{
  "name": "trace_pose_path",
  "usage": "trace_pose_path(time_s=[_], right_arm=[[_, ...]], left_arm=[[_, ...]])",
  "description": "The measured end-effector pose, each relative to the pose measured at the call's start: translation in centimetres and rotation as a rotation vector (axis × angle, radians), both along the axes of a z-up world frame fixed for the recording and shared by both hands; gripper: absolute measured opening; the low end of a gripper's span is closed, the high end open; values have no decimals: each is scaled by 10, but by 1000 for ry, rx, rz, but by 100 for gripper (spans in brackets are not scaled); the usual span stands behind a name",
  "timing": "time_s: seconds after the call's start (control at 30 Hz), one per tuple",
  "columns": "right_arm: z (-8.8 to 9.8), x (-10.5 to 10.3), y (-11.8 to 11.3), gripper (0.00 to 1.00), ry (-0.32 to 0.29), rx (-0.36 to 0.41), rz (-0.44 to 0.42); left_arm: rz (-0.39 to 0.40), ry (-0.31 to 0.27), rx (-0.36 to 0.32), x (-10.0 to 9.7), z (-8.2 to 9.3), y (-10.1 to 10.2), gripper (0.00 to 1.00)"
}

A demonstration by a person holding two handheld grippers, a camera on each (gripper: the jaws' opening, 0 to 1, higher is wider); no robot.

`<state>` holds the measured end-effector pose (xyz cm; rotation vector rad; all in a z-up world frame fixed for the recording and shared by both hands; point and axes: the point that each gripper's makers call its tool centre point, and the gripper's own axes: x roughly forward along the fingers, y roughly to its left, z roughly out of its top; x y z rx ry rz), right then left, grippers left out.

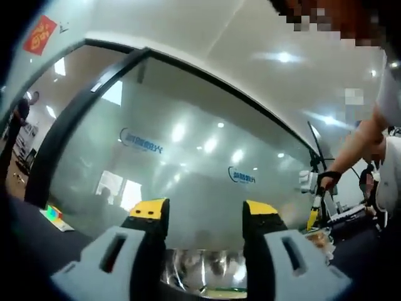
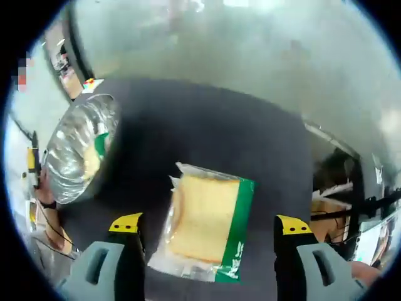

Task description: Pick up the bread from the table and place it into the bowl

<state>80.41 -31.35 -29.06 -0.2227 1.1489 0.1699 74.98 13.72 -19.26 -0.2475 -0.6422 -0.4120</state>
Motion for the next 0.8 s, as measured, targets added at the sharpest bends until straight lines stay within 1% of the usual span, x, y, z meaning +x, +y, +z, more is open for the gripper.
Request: trace_pose_path(time_s=[0.03,0.07,0.1,0.13,0.17,0.23,0.27,0.3,0.33,0.37,0.4,0.47,0.5,0.57,0.6,0.67,0.8], right_arm=[[-4,0,2,79,4,-1,-1],[-12,3,9,80,17,25,9],[-18,-8,18,83,27,31,-21],[-25,-7,20,84,39,20,-28],[-31,-6,20,84,61,3,-4],[-49,-15,14,85,155,-53,3],[-56,-19,15,85,176,-57,6],[-61,-20,12,85,207,-59,0],[-65,-18,14,81,196,-56,-4],[-65,-16,13,78,192,-57,-2],[-65,-15,13,77,189,-59,1],[-61,-11,9,73,179,-60,-8],[-58,-6,6,72,167,-53,-7],[-55,-4,3,71,165,-40,-15],[-55,-3,2,70,165,-38,-19],[-56,-9,4,67,170,-48,-23],[-52,-12,5,64,165,-55,-20]], left_arm=[[4,3,3,0,0,1,40],[8,5,10,1,-1,0,40],[10,9,20,1,-1,-1,39],[13,12,31,2,-2,-3,39],[13,17,40,3,-4,-4,39],[13,22,51,3,-5,-6,39],[12,23,53,3,-5,-6,39],[11,25,54,4,-5,-6,39],[10,29,53,4,-6,-6,39],[9,35,53,5,-7,-6,39],[8,39,53,6,-7,-6,39],[5,39,48,6,-7,-6,39],[1,38,44,5,-7,-6,39],[-3,37,41,5,-7,-7,39],[-2,39,44,5,-7,-7,39],[-4,39,47,4,-7,-8,39],[-4,38,48,4,-7,-8,39]])
